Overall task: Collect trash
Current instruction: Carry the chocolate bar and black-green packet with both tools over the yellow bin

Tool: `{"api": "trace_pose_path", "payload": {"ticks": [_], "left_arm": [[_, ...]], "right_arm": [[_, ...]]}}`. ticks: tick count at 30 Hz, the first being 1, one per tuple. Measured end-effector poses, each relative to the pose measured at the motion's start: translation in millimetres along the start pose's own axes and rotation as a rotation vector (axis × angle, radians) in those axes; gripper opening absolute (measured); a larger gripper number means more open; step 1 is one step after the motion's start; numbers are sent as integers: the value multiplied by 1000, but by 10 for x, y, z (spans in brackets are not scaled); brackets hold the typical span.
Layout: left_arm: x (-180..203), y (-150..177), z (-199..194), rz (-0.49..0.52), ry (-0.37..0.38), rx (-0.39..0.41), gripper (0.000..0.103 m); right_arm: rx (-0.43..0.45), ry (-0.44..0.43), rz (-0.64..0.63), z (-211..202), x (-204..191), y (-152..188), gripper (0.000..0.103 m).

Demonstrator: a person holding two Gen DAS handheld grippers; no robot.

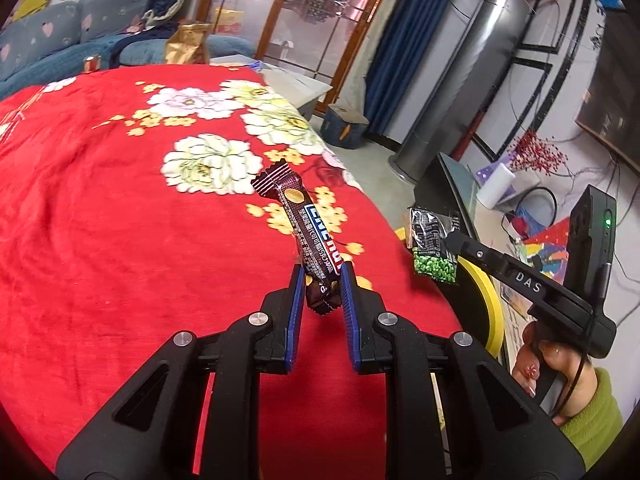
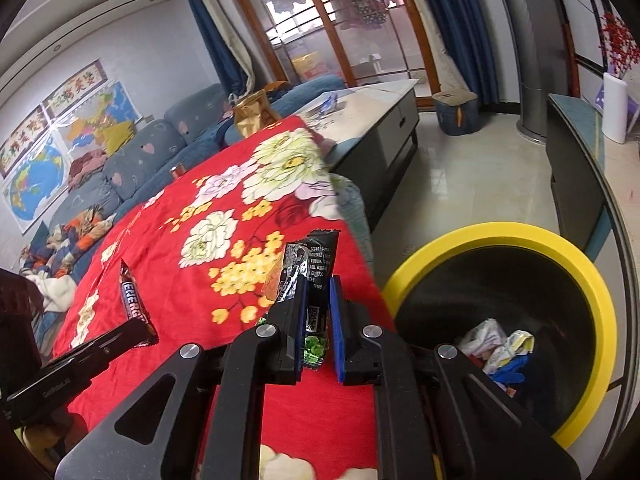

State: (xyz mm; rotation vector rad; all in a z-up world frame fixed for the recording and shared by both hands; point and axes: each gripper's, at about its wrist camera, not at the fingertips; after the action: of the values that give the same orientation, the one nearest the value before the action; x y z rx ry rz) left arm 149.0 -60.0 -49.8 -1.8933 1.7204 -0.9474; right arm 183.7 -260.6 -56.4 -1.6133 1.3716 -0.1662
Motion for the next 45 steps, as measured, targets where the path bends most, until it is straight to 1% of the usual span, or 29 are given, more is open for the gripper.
{"api": "trace_pose_path", "payload": {"ticks": [16, 35, 45], "left_arm": [[553, 49, 30, 122, 54, -7, 13], [1263, 98, 37, 299, 114, 3, 13], [1530, 132, 141, 364, 143, -6, 13]], "right_arm": [[55, 70, 61, -346, 413, 17, 11], [130, 159, 124, -728, 826, 24, 11], [158, 215, 157, -875, 1052, 50, 11]]}}
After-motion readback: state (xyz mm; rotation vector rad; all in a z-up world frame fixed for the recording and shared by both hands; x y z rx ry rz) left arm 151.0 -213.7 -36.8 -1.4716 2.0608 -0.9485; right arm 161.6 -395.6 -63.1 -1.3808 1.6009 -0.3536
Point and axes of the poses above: each gripper's, at about its wrist camera, not at the fingertips, and z roughly the way its jaws point, x to its right, y to its underside, and after that the axes turned 11 degrees about -y, right-handed
